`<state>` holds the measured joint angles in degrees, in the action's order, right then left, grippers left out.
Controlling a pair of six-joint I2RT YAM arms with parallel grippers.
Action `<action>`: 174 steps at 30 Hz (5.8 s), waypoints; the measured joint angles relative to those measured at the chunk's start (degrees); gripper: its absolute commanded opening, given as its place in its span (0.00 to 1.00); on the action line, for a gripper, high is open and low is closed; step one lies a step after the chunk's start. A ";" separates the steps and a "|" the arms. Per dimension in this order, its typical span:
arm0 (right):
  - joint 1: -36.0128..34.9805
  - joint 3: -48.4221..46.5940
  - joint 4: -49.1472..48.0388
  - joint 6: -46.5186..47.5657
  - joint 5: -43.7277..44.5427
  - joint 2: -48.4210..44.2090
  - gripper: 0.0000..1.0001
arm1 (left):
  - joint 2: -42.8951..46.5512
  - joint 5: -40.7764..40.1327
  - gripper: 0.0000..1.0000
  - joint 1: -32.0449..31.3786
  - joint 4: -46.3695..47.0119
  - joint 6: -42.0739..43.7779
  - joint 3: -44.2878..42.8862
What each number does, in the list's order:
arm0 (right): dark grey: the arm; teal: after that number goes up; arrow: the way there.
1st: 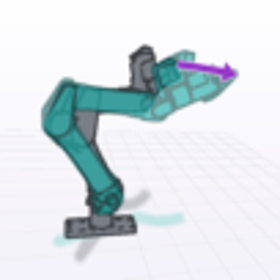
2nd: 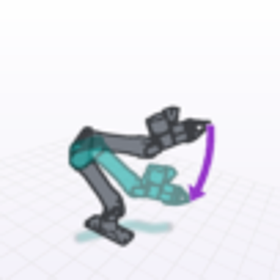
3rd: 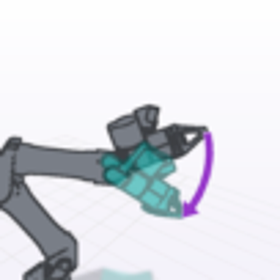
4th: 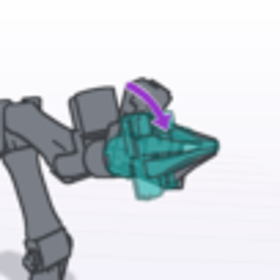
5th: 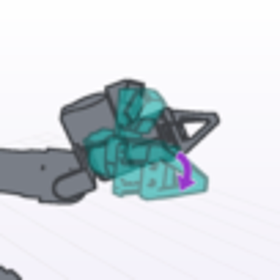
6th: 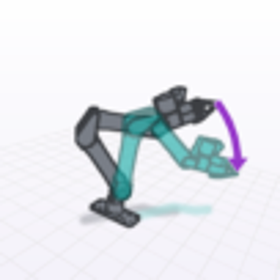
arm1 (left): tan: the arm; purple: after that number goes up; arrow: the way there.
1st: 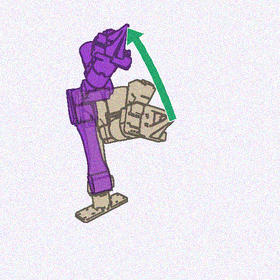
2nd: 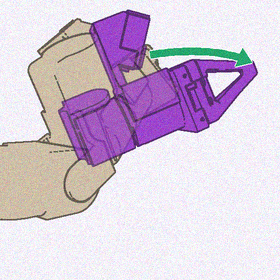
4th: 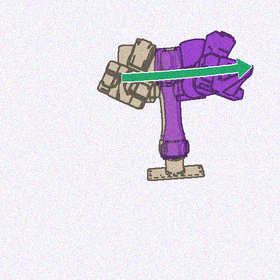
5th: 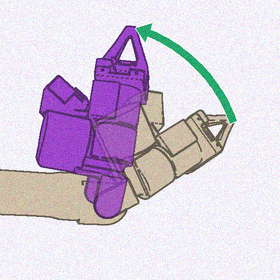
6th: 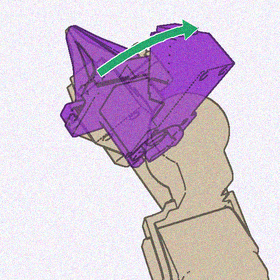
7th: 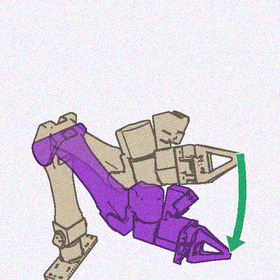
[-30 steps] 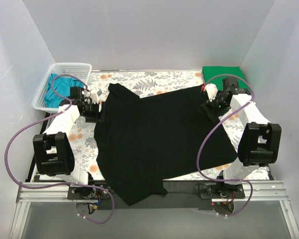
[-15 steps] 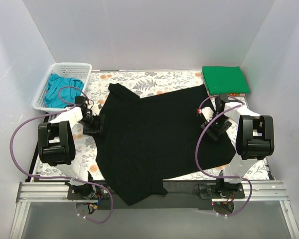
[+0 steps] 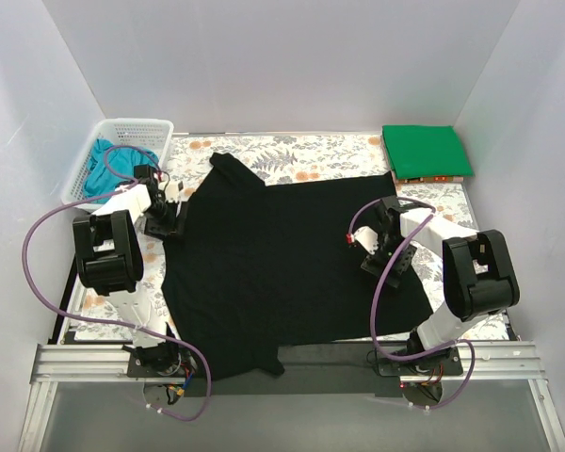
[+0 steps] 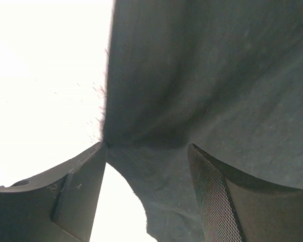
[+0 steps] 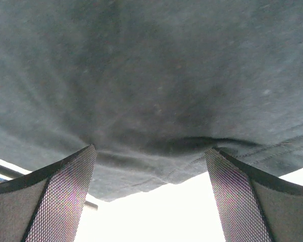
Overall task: Fold and stack the t-shirts
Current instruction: Flatten the tshirt out, then fold the tshirt
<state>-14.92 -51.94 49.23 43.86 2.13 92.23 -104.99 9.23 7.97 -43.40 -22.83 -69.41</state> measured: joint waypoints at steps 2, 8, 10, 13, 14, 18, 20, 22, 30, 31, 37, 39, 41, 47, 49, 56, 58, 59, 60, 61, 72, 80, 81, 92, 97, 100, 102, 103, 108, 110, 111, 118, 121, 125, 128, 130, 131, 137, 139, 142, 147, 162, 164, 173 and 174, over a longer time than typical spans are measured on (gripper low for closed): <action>0.52 -0.50 1.38 0.04 -1.68 -0.04 0.96 | -0.50 0.85 0.64 0.20 -0.76 0.94 -2.27; 6.08 -16.31 10.16 0.31 -10.67 2.32 0.95 | -0.66 9.97 0.63 0.22 -4.13 1.36 -15.76; 8.20 -27.47 9.79 -0.55 -13.35 5.60 0.91 | -0.63 13.44 0.63 0.22 -2.54 0.55 -20.15; 10.12 -42.12 7.34 -4.11 -15.34 11.69 0.84 | -0.76 17.33 0.63 0.09 2.43 -2.12 -23.45; 10.54 -46.88 6.71 -5.70 -15.69 14.19 0.81 | -1.11 18.23 0.63 0.02 4.33 -3.48 -24.04; 11.10 -63.56 3.96 -11.87 -15.72 26.32 0.70 | -5.77 20.31 0.62 -0.50 11.34 -8.87 -27.67; 11.08 -68.98 2.10 -14.36 -15.39 32.13 0.65 | -9.86 20.61 0.62 -0.87 13.88 -11.19 -30.47; 11.08 -71.12 0.57 -16.24 -14.56 36.33 0.60 | -13.75 20.94 0.61 -1.14 15.52 -13.20 -32.70; 11.06 -69.90 -5.97 -20.31 -9.51 43.23 0.56 | -18.01 19.98 0.56 -2.38 16.70 -15.63 -32.59; 11.06 -69.48 -6.47 -20.48 -9.33 43.25 0.56 | -18.08 19.47 0.54 -2.56 16.61 -15.61 -32.54; 11.06 -65.55 -10.01 -21.27 -9.35 43.15 0.56 | -17.49 18.25 0.47 -3.26 16.63 -14.53 -23.43; 11.06 -64.28 -10.29 -21.24 -9.33 43.15 0.56 | -17.49 18.27 0.46 -3.52 15.50 -14.12 -19.43; 11.06 -63.49 -10.54 -21.24 -9.29 43.12 0.55 | -16.98 18.25 0.46 -3.63 15.56 -13.62 -18.21; 11.06 -61.86 -11.28 -20.96 -8.70 42.97 0.52 | -16.37 13.97 0.43 -4.37 15.54 -13.18 -17.57; 11.04 -60.76 -11.87 -20.76 -8.68 42.36 0.52 | -16.24 11.87 0.43 -4.74 15.41 -13.16 -17.68; 11.04 -58.47 -12.79 -20.50 -9.18 41.09 0.55 | -16.20 4.48 0.42 -4.57 13.46 -11.89 -19.15; 11.04 -58.51 -12.76 -20.59 -9.60 41.09 0.60 | -16.20 2.54 0.42 -4.09 12.55 -11.45 -19.65; 11.04 -58.53 -12.79 -20.70 -9.88 41.09 0.62 | -16.20 1.92 0.42 -3.80 12.09 -11.34 -19.85; 11.04 -58.62 -12.72 -20.87 -10.16 41.09 0.63 | -16.20 1.46 0.42 -3.50 11.78 -11.21 -20.02; 11.04 -58.86 -12.59 -21.05 -10.40 41.09 0.64 | -16.20 1.14 0.42 -3.23 11.65 -11.04 -20.15; 10.99 -64.61 -13.42 -23.43 -9.70 41.11 0.62 | -16.20 2.97 0.46 -2.43 10.34 -10.43 -20.96; 10.99 -65.68 -13.81 -24.24 -6.51 42.29 0.56 | -16.20 4.96 0.48 -2.56 10.40 -10.86 -23.78; 10.99 -65.64 -13.81 -24.24 -6.25 42.56 0.56 | -16.20 5.05 0.48 -2.58 10.40 -11.08 -23.91; 10.78 -65.31 -14.99 -25.92 0.44 45.07 0.52 | -16.20 5.33 0.49 -2.91 10.38 -11.50 -23.98; 10.45 -65.31 -15.61 -27.32 2.34 45.16 0.50 | -16.20 5.38 0.49 -2.91 10.38 -11.54 -23.98; 10.29 -65.31 -16.26 -27.69 2.49 45.53 0.47 | -16.20 5.46 0.49 -2.91 10.38 -11.72 -23.98; 10.29 -65.26 -16.68 -28.22 2.45 45.75 0.46 | -16.20 5.70 0.49 -2.93 10.34 -11.93 -24.04; 10.29 -65.24 -16.83 -28.55 2.38 45.77 0.46 | -16.20 5.88 0.49 -2.95 10.19 -12.09 -24.22; 10.43 -65.16 -17.16 -29.40 2.10 45.86 0.34 | -16.31 6.99 0.52 -2.95 8.81 -12.83 -26.93; 10.51 -65.16 -17.40 -30.14 1.40 45.99 0.18 | -16.33 7.82 0.54 -2.95 8.50 -13.27 -28.70; 10.51 -65.16 -17.46 -30.10 0.90 46.05 0.12 | -16.33 8.17 0.55 -2.95 8.55 -13.51 -29.55; 10.86 -65.18 -17.66 -30.42 -1.46 46.16 0.01 | -19.34 10.51 0.55 -3.61 10.95 -14.14 -37.44; 11.13 -65.18 -17.64 -30.36 -3.08 46.14 0.01 | -22.40 10.64 0.55 -4.81 12.98 -14.43 -39.98; 11.54 -65.16 -17.53 -30.08 -5.51 45.97 0.01 | -26.27 8.98 0.55 -7.08 14.10 -14.67 -40.37; 11.58 -65.11 -17.25 -29.81 -7.15 45.90 0.01 | -28.44 6.36 0.54 -8.85 14.43 -14.69 -40.37; 11.54 -64.70 -17.27 -29.49 -8.04 45.64 0.01 | -28.89 4.70 0.52 -9.79 14.43 -14.67 -40.26; 11.52 -64.41 -17.16 -29.33 -8.59 45.44 0.01 | -28.89 3.89 0.51 -10.34 14.47 -14.49 -40.09; 11.52 -64.37 -16.11 -28.68 -10.71 45.22 0.01 | -28.89 -1.38 0.49 -12.35 15.67 -12.81 -39.56; 11.52 -64.28 -15.98 -28.65 -11.30 45.16 0.01 | -28.89 -2.71 0.49 -12.57 16.31 -12.46 -38.80; 11.52 -63.76 -16.02 -28.52 -11.76 44.96 0.01 | -28.89 -4.66 0.48 -12.59 16.74 -12.00 -37.92; 11.52 -63.43 -15.89 -28.09 -11.98 44.54 0.01 | -28.89 -6.91 0.47 -12.59 17.79 -11.41 -37.90; 11.50 -63.43 -15.72 -27.02 -11.96 44.24 0.01 | -27.06 -8.98 0.47 -11.43 16.35 -10.38 -34.91; 11.47 -63.43 -15.72 -26.97 -11.96 44.24 0.01 | -27.06 -9.01 0.46 -11.26 16.09 -10.40 -34.91; 11.47 -63.43 -15.69 -25.86 -11.98 44.24 0.01 | -27.19 -7.02 0.31 -11.08 15.06 -11.37 -34.93; 11.47 -63.43 -15.69 -25.68 -12.02 44.24 0.01 | -27.21 -6.82 0.29 -11.08 15.06 -11.52 -34.93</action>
<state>-3.44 -115.37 33.54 18.17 -9.89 136.46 -132.20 2.42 -3.11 -28.34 -34.35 -104.33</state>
